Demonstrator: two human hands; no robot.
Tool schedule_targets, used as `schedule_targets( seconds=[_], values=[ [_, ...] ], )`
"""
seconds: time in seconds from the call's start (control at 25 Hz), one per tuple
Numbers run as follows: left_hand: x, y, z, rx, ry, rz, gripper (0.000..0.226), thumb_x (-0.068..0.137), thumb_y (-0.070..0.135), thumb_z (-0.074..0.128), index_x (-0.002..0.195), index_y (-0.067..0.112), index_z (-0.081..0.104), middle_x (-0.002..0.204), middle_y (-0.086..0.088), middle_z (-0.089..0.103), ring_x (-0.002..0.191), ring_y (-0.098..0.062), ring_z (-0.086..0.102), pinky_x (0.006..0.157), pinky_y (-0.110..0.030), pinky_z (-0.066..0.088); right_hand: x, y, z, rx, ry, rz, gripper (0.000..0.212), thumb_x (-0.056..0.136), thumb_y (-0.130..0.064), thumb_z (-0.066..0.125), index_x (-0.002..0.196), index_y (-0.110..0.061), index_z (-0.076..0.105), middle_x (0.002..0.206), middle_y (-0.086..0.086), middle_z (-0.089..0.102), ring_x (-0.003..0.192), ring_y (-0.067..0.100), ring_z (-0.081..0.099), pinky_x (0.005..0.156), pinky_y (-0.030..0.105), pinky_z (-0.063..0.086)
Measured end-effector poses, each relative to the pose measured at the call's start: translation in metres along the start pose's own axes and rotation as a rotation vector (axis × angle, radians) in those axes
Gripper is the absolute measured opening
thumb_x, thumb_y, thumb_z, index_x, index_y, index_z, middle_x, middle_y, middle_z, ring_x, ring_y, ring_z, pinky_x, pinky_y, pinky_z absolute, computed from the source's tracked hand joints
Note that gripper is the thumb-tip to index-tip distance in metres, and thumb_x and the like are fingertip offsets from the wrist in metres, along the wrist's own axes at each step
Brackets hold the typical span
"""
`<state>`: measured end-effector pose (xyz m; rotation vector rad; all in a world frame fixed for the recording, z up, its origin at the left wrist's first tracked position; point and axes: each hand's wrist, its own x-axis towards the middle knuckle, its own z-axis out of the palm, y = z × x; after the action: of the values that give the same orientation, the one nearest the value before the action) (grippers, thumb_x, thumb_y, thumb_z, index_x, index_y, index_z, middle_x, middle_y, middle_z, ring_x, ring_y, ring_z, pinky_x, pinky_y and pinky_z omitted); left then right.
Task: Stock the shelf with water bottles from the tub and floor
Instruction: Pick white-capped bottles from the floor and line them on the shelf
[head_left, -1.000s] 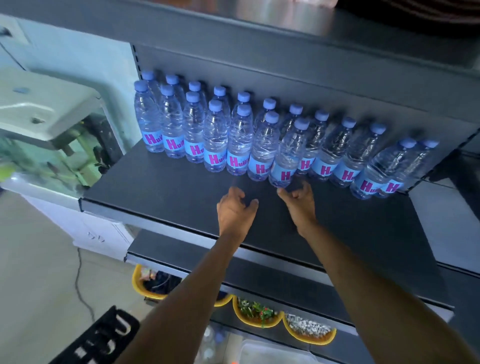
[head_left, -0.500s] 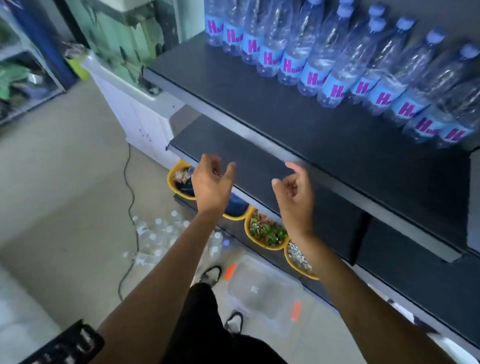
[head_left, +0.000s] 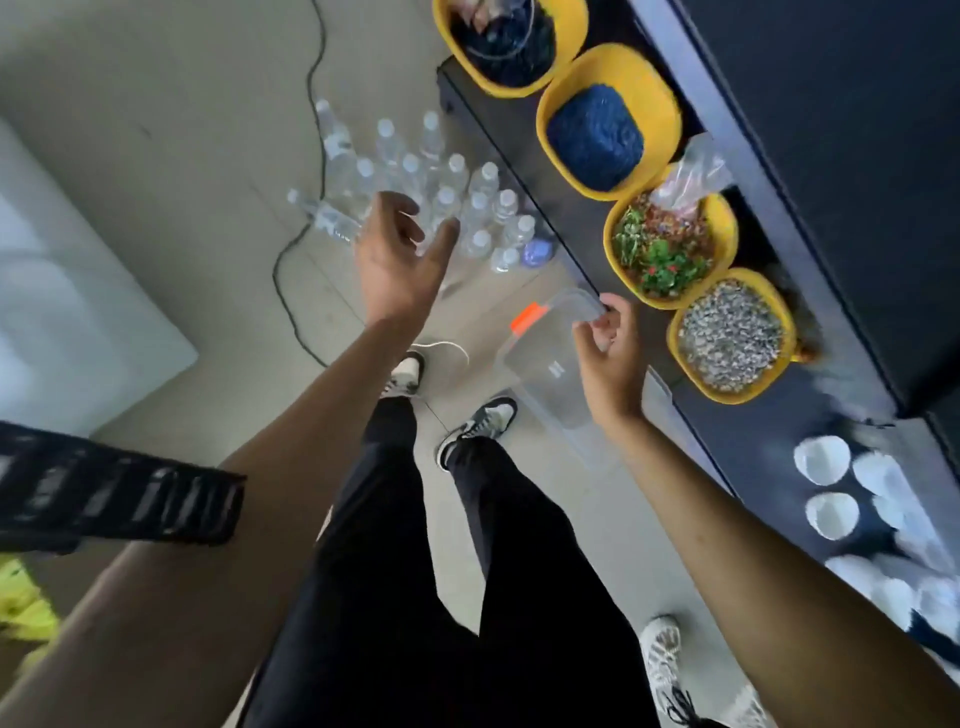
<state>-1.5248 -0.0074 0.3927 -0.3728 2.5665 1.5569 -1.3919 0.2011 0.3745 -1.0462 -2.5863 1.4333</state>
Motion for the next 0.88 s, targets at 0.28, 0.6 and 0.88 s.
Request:
schedule_targets(
  seconds=[0.28,0.6,0.88],
  values=[
    [0.071,-0.182,0.051,0.051,0.117,0.001,0.052,0.089,0.049,0.072,0.104,0.002,0.056,0.082,-0.003,0.055,0.072,-0.016,0.054,0.069,-0.043,0.051,0.067,0.126,0.122,-0.264,-0.023,-0.017,0.037,0.086,-0.002,0.067,0.121,0.008,0.059,0.106,0.025,0.061,0.098,0.04,0.057,0.093,0.055,0.047],
    [0.111,-0.277,0.22,0.39,-0.335,0.204,0.042,0.087,0.036,0.068,0.114,0.006,0.06,0.107,-0.01,0.064,0.101,-0.03,0.059,0.09,-0.042,0.045,0.227,0.217,0.227,-0.342,0.004,0.093,0.066,0.084,-0.01,0.068,0.145,0.0,0.043,0.142,0.019,0.049,0.13,0.034,0.05,0.11,0.042,0.039],
    [0.128,-0.31,0.346,0.652,-0.614,0.175,0.077,0.094,0.045,0.061,0.159,0.024,0.026,0.146,-0.005,0.05,0.129,-0.029,0.052,0.102,-0.039,0.043,0.296,0.269,0.25,-0.486,0.037,0.081,0.043,0.087,-0.004,0.058,0.13,-0.005,0.056,0.139,0.016,0.04,0.123,0.03,0.055,0.103,0.027,0.041]
  ],
)
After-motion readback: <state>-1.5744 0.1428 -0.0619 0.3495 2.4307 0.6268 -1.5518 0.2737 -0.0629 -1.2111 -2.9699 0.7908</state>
